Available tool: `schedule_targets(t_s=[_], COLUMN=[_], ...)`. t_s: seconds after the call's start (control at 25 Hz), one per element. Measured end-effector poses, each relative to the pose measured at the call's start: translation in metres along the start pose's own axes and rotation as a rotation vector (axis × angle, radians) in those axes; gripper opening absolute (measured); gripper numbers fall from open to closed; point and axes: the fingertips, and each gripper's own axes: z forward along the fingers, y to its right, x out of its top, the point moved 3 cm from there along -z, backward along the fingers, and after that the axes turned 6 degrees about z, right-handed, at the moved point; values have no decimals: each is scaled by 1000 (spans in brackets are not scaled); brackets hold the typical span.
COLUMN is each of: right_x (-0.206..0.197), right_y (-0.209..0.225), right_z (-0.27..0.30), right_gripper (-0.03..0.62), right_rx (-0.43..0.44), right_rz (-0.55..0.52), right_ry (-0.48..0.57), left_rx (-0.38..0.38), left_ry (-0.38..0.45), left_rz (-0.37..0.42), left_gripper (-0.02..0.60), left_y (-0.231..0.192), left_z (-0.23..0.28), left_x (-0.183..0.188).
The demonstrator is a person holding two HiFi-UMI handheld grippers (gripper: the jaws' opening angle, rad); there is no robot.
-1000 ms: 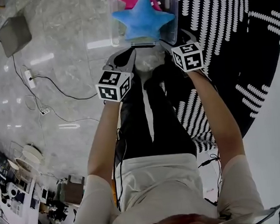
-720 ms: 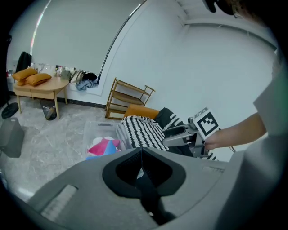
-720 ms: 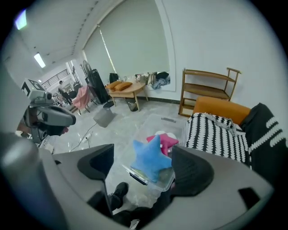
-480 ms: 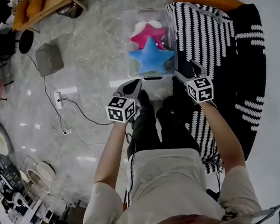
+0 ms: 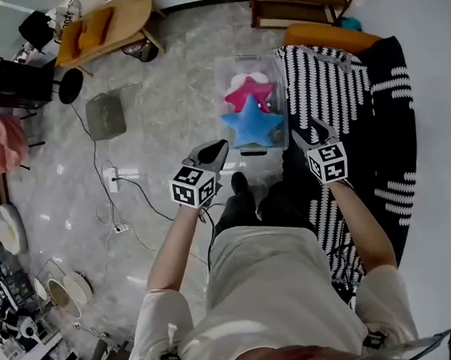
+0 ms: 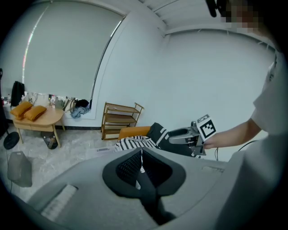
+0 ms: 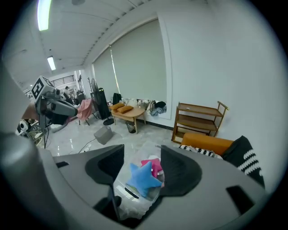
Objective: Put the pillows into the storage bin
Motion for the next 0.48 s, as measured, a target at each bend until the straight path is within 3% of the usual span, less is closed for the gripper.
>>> schedule_targets(t_s=[0.16, 0.48], right_x=[26, 73], right_y=[2, -12], right_z=[-26, -86], right_gripper=[223, 164], right_rx=[-17, -2], right_rz=[-13, -60], right_ry=[29, 105], left_rx=[1, 0], left_ry=[24, 52], left_rz=[66, 47], left_gripper=[18, 18], left_y=[18, 48], left_z=[-24, -62], left_x=[32, 74])
